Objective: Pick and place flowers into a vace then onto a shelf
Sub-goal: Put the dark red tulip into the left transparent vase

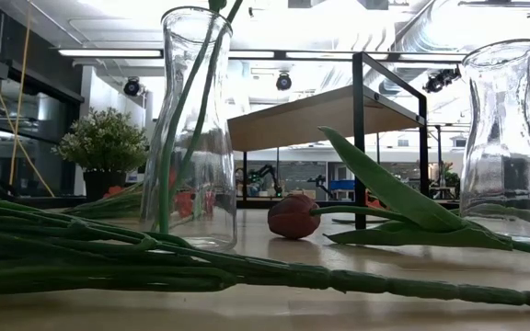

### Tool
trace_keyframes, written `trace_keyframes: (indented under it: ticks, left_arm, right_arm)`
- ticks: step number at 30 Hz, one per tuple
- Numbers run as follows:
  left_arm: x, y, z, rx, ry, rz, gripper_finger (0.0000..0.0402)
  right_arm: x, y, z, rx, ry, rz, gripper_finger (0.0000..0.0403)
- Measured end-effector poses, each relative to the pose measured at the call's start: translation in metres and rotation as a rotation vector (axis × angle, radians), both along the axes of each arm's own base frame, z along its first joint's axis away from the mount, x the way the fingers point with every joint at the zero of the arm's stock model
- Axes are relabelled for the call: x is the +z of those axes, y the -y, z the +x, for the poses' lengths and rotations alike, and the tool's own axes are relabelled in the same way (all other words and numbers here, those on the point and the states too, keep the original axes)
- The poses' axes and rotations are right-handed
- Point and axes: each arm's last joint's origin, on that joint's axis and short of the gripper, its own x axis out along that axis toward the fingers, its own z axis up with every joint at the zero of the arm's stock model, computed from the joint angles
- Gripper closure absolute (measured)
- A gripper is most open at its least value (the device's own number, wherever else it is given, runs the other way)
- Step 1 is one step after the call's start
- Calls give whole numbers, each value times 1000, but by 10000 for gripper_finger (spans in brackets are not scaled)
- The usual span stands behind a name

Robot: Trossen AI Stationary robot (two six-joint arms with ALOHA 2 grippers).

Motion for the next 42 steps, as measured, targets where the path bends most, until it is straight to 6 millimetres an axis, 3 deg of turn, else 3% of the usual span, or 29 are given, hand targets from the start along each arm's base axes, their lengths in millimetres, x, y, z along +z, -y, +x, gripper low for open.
trace_keyframes:
  ticks: [15, 32, 42]
  left_arm:
    - [0, -1, -1, -2, -5, 10, 328]
    - [-1, -3, -2, -9, -21, 34, 328]
    - [-1, -2, -2, -9, -21, 34, 328]
  right_arm:
    - [-13, 0, 0, -57, -60, -37, 38]
    - [-50, -12, 4, -47, -177, -45, 38]
    - [-53, -11, 6, -58, -153, -82, 37]
